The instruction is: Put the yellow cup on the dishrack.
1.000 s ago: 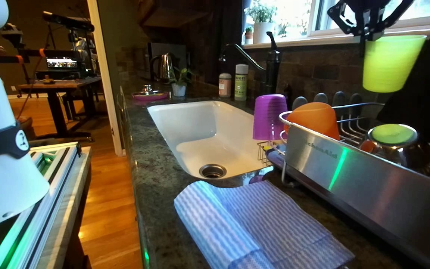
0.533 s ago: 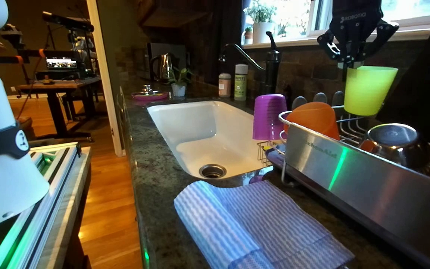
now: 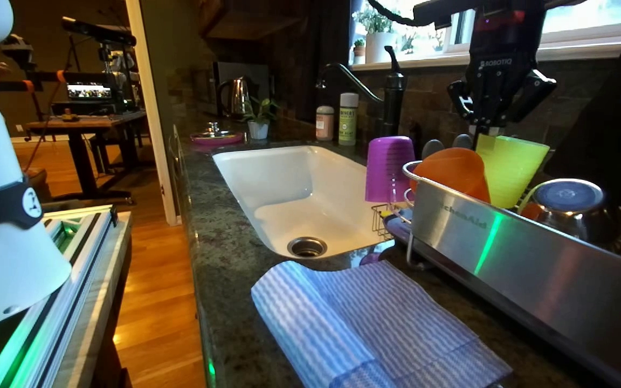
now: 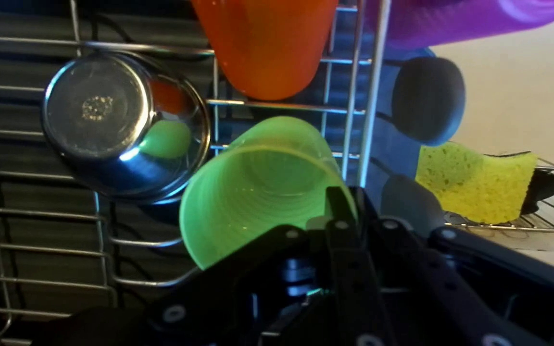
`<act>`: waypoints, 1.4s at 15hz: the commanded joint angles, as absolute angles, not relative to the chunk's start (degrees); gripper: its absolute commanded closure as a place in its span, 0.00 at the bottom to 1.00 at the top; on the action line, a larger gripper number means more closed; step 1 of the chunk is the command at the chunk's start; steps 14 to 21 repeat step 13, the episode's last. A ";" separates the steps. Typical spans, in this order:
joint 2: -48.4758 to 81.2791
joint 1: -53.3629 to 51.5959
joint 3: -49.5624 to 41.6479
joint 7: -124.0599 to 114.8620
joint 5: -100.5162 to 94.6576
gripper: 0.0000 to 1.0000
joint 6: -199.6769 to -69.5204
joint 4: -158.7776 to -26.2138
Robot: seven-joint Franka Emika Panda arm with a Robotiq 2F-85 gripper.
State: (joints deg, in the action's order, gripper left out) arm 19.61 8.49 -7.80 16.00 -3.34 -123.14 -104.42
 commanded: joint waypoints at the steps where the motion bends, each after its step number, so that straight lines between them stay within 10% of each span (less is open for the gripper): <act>1: 21.81 8.64 -8.39 10.35 -5.62 0.70 -121.58 -101.90; 10: 9.24 5.19 -7.35 10.45 -15.18 0.03 -128.20 -106.27; 12: 12.30 6.13 -6.77 11.77 -13.04 0.15 -126.17 -102.33; 21: 10.63 5.68 -6.35 12.35 -13.64 0.06 -126.60 -102.87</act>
